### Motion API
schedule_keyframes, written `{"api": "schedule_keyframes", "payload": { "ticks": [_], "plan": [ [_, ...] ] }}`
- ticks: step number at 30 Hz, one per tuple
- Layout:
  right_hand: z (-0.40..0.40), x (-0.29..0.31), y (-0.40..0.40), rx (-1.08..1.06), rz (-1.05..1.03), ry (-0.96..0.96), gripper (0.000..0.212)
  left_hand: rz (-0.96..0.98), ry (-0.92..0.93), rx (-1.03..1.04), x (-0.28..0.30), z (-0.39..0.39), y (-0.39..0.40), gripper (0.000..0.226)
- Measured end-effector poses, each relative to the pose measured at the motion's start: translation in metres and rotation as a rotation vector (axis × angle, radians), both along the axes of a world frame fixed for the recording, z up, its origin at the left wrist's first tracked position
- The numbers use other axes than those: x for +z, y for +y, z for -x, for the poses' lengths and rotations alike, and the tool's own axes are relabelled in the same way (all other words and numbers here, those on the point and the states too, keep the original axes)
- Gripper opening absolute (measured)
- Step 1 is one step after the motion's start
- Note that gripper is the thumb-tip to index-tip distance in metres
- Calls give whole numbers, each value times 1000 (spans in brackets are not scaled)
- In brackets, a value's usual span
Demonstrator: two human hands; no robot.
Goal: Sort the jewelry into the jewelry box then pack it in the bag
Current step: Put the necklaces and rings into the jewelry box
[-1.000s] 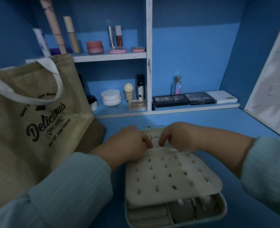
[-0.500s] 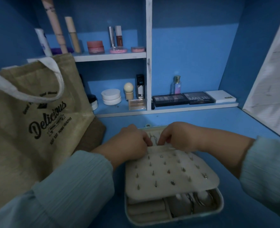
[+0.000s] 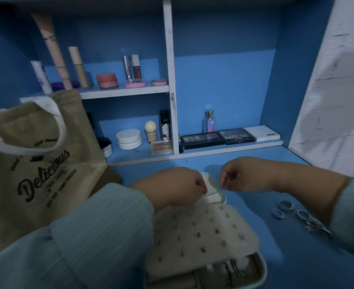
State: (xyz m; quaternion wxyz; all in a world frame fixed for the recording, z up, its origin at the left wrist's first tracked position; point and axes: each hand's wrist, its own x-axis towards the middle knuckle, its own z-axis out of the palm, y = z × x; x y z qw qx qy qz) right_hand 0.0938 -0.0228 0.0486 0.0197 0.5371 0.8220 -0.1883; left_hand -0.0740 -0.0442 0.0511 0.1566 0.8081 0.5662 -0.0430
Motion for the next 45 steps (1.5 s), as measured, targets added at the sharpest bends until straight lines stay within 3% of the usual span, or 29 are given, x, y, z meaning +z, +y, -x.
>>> {"api": "schedule_keyframes", "payload": {
  "ticks": [6, 12, 18, 23, 31, 39, 41, 45],
  "plan": [
    [-77, 19, -7, -110, 39, -249, 4, 21, 70, -234, 10, -73, 14, 31],
    [-163, 20, -16, -330, 39, -332, 22, 17, 98, -347, 2, -150, 31, 32],
    [-220, -11, -34, -522, -71, -167, 26, -53, -40, -408, -15, -208, 57, 29],
    [-225, -40, -31, -467, -97, 8, 35, -125, 16, -469, -37, -233, 78, 34],
    [-226, -55, -14, -381, -243, 10, 14, -271, 128, -634, -46, -237, 92, 25],
    [-226, -70, -16, -264, -300, -215, 22, -437, 223, -755, -54, -241, 92, 21],
    [-226, -67, -16, -297, -311, -154, 19, -427, 199, -729, -55, -239, 91, 19],
    [-224, -49, -21, -447, -273, 170, 14, -315, -20, -580, -48, -232, 87, 10]
  ]
}}
